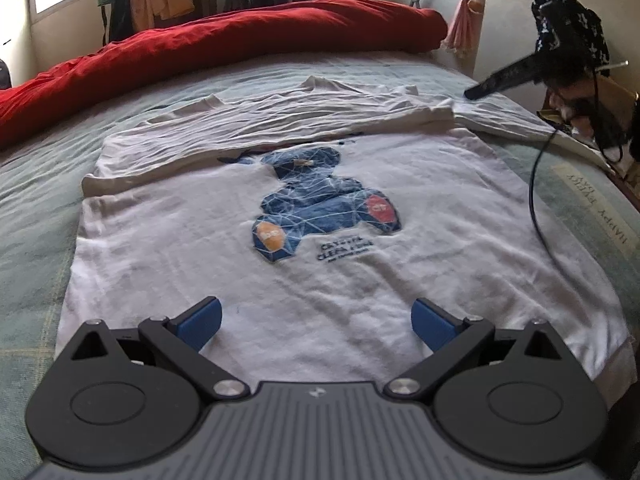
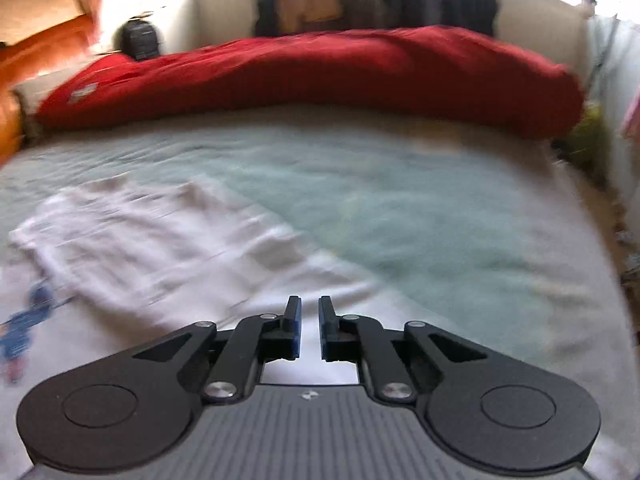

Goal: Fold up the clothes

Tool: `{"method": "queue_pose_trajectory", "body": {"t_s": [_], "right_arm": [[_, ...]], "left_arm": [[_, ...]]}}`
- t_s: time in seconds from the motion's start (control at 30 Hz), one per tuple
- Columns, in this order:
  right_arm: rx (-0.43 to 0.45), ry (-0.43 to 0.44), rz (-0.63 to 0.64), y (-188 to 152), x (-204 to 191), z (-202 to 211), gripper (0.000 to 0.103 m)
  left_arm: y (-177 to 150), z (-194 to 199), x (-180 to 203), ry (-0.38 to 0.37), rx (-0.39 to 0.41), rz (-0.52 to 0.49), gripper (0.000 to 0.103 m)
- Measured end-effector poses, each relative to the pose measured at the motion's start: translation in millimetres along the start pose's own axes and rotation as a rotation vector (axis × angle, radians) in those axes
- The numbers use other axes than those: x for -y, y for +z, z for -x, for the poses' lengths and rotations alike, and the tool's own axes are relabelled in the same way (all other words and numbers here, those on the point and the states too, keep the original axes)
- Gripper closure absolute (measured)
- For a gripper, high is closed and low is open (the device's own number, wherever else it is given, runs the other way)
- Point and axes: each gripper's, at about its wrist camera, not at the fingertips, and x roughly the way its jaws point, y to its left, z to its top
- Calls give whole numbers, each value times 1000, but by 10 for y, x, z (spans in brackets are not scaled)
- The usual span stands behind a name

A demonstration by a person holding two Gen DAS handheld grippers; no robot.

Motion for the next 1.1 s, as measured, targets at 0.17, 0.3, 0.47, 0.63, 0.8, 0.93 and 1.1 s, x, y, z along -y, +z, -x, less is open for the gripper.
{"method": "queue_pose_trajectory", "body": {"t_s": [0.17,0.3,0.47,0.63,0.8,0.93,1.1], "right_arm": [[-53,-22,-73,-245,2,-159,92],[-37,-108,-135,-483,324,86,92],[-21,-207,-263,-716,669,504,86],[61,-282,-300,-604,726,598,54],[12,-405,-433,-568,1035,192,53],[94,-371,-547,-585,1335,259,53],[139,-382,-543,-665,1187,714,47]], "left_arm": [[-19,70,68,-1,7,-16,2],[-61,89,41,-11,5,-15,2],[-65,67,14,-9,4,-10,2],[-32,86,45,-1,12,-18,2],[-32,60,43,11,-7,-18,2],[-12,32,61,21,-13,-24,2],[-3,51,88,-12,4,-27,2]]}}
